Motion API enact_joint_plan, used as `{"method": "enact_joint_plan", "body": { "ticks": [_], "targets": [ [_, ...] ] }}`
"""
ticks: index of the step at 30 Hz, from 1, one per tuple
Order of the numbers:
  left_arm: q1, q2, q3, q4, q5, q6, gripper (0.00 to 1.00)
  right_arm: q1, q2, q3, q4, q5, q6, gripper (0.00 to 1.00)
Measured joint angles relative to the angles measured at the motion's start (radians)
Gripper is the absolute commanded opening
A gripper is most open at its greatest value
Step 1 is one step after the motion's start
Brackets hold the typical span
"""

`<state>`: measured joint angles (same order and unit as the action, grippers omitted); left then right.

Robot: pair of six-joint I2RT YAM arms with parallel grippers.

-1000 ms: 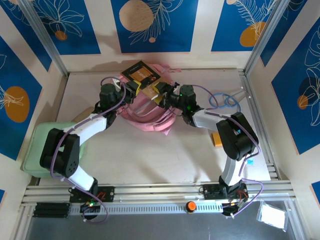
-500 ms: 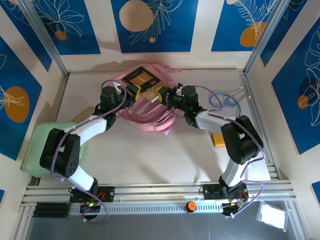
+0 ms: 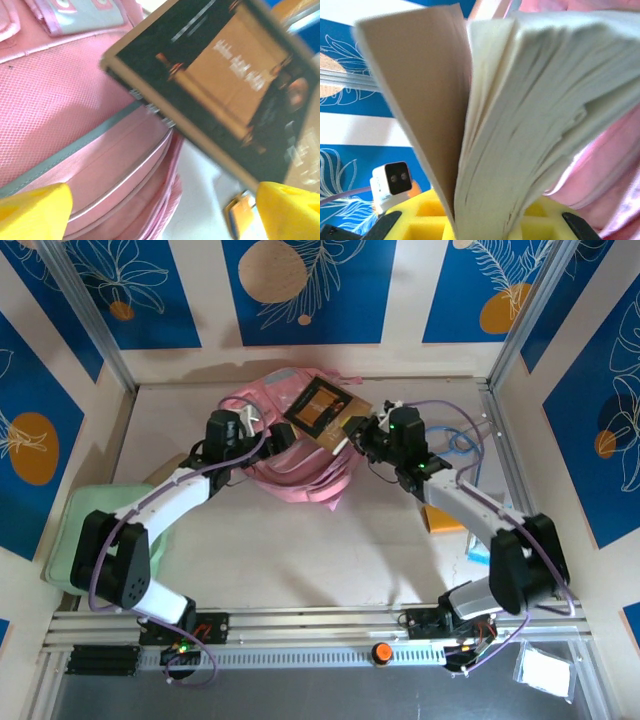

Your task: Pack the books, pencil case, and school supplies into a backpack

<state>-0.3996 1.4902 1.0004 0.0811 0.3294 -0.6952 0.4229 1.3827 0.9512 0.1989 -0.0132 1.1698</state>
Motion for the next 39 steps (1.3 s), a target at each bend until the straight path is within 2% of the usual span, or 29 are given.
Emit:
{"method": "enact_joint_plan", "body": {
  "ticks": [6,13,21,24,26,34,39],
  "targets": [
    [-0.088,0.013,0.110,-0.193,-0.079,0.253,1.00,-0.049,-0.126,-0.013,-0.165,0.097,-0.148,0.00],
    [-0.177,0.177,0.351,-0.387,-0.209,0.491,0.99,-0.129,-0.191,-0.032,-0.307,0.173,-0.230,0.00],
    [-0.225,0.489,0.668,-0.665,-0.406,0.661,0.75,-0.153,-0.209,-0.035,-0.372,0.181,-0.247,0.00],
    [-0.227,0.564,0.728,-0.733,-0.443,0.693,0.62,-0.159,-0.215,-0.035,-0.383,0.181,-0.246,0.00],
    [-0.227,0.594,0.750,-0.766,-0.457,0.708,0.55,-0.164,-0.217,-0.035,-0.388,0.182,-0.246,0.00],
    [-0.238,0.673,0.848,-0.853,-0.533,0.756,0.40,-0.168,-0.222,-0.035,-0.404,0.180,-0.246,0.00],
    [-0.252,0.678,0.863,-0.868,-0.569,0.769,0.20,-0.168,-0.222,-0.035,-0.412,0.180,-0.244,0.00]
  ]
}}
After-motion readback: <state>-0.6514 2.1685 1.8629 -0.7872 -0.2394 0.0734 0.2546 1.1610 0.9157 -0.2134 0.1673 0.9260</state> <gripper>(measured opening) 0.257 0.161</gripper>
